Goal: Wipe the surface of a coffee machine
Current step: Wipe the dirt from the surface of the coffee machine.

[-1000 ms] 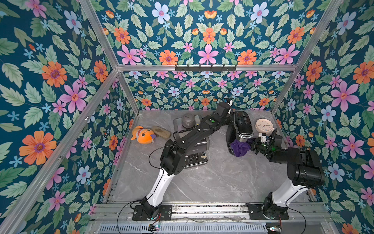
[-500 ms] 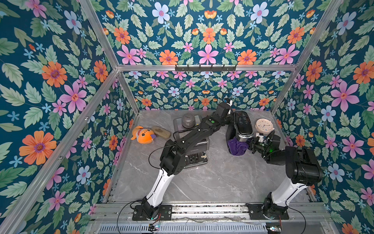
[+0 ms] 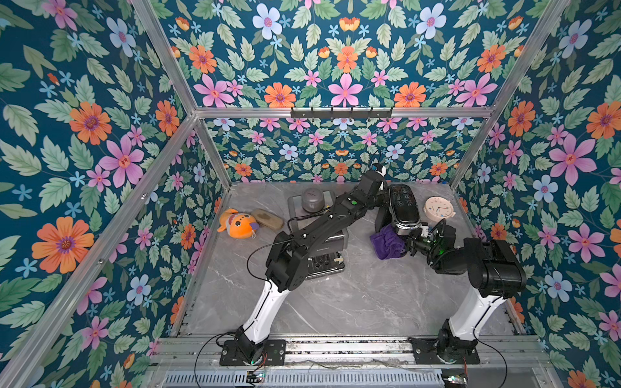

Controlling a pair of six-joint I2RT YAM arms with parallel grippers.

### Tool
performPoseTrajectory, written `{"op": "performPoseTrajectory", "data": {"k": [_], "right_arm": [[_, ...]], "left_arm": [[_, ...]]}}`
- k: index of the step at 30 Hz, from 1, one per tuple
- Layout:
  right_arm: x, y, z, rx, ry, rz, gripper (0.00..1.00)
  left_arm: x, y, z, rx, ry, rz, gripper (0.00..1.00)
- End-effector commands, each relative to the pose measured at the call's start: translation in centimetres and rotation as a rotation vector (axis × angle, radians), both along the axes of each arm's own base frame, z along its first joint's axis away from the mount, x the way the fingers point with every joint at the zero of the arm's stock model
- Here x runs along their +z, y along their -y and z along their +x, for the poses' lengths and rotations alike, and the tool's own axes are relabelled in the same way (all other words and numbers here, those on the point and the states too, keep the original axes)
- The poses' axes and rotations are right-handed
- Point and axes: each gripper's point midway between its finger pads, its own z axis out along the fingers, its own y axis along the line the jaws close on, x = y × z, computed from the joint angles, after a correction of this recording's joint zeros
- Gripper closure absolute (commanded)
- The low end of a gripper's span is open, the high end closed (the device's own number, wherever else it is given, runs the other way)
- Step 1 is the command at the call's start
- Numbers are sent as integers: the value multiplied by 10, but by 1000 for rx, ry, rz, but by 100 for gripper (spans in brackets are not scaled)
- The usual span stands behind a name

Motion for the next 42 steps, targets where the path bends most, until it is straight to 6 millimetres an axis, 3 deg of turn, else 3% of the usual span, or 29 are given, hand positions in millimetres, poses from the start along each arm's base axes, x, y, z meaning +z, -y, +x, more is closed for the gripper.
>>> {"op": "performPoseTrajectory", "data": {"k": [1, 8, 15, 24, 30, 42], "right_arm": [[20, 4, 13, -48, 107, 9, 100], [8, 5, 15, -62, 67, 8, 100], [4, 16, 17, -72, 8, -109, 100], [0, 72, 16, -193, -21, -103, 100], [21, 83, 16, -188, 1, -191, 100], [118, 108, 15, -201, 142, -581, 100]], "left_arm": [[-25, -8, -5, 3, -56, 81, 47], [-23, -10, -5, 8, -57, 79, 47], [-22, -11, -4, 13, -59, 75, 47], [-20, -13, -6, 10, -60, 75, 47], [-23, -13, -7, 8, -66, 76, 48], [-21, -11, -9, -4, -68, 63, 48]]}}
